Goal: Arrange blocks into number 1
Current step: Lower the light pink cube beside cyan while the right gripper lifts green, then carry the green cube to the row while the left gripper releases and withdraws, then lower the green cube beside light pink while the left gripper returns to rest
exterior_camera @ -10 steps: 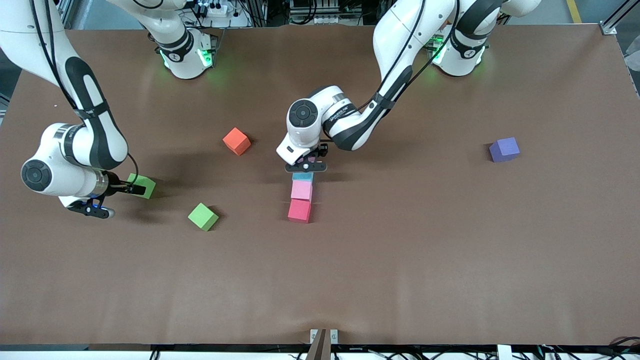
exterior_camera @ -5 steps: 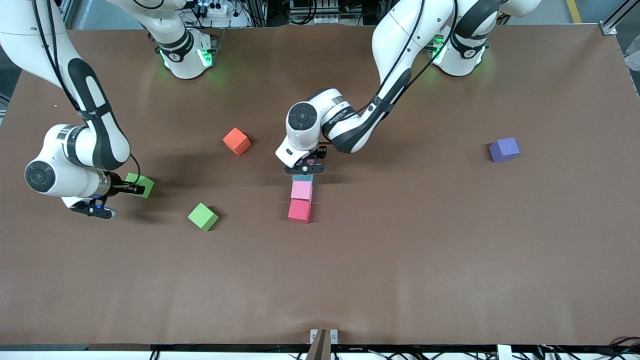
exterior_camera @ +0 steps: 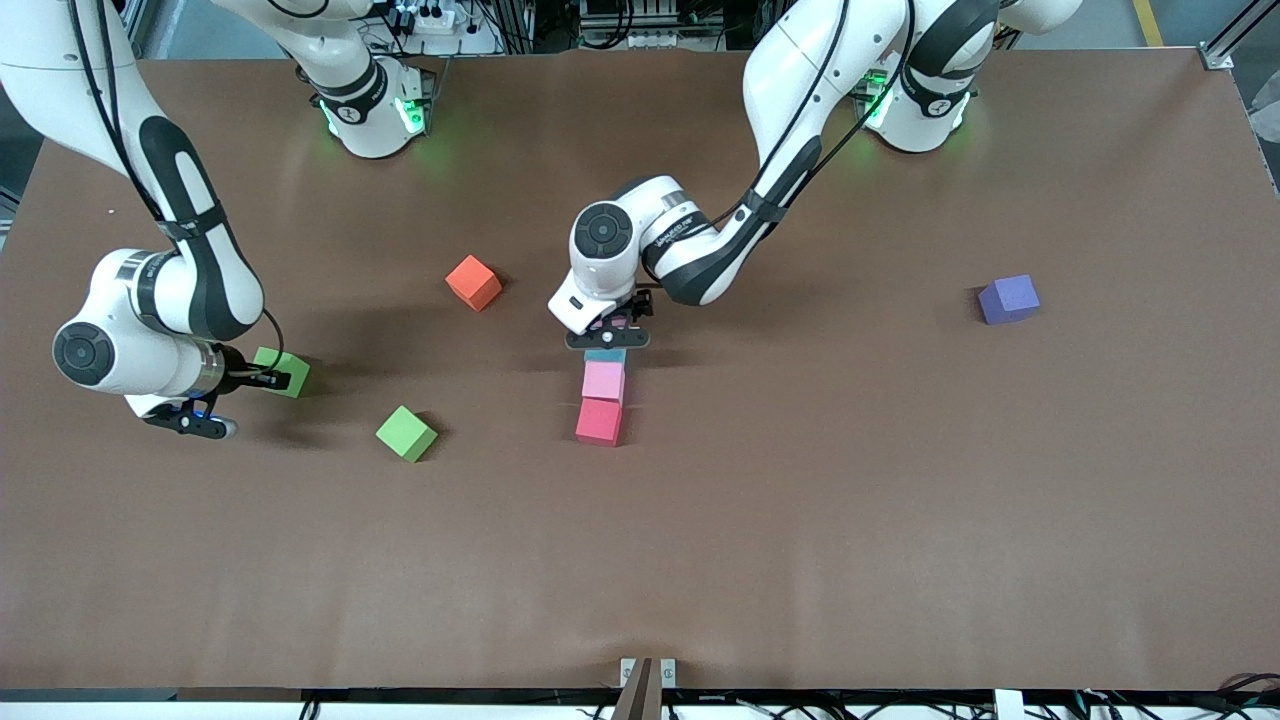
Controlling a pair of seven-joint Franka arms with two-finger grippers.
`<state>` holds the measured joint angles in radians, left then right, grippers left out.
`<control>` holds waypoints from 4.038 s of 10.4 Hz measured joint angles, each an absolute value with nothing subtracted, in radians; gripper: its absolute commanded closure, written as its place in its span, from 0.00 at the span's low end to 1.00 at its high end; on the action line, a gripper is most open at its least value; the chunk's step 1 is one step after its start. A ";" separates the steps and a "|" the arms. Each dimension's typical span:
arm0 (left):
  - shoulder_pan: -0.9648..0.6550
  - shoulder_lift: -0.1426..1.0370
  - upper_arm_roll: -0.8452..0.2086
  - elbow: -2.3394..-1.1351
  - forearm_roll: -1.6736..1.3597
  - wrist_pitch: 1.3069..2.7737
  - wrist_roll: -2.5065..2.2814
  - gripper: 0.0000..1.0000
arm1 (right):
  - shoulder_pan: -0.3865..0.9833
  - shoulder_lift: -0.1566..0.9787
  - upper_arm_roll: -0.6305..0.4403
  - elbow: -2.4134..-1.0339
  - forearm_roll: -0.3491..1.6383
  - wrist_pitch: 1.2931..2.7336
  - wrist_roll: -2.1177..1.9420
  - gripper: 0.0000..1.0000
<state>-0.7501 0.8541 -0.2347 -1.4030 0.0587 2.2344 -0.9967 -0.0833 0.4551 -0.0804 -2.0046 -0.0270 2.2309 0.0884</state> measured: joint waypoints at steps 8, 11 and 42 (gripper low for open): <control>-0.618 0.581 -0.213 -1.375 0.065 1.908 -1.006 0.00 | 0.178 0.262 -0.084 -1.952 0.086 2.150 0.198 0.41; -0.385 0.471 -0.210 -1.373 0.066 1.868 -0.901 0.00 | 0.345 0.261 -0.085 -1.954 0.153 2.152 0.331 0.41; -0.055 -0.008 -0.097 -1.502 0.007 1.465 -0.064 0.00 | 0.840 0.428 0.016 -1.999 0.135 2.371 0.842 0.38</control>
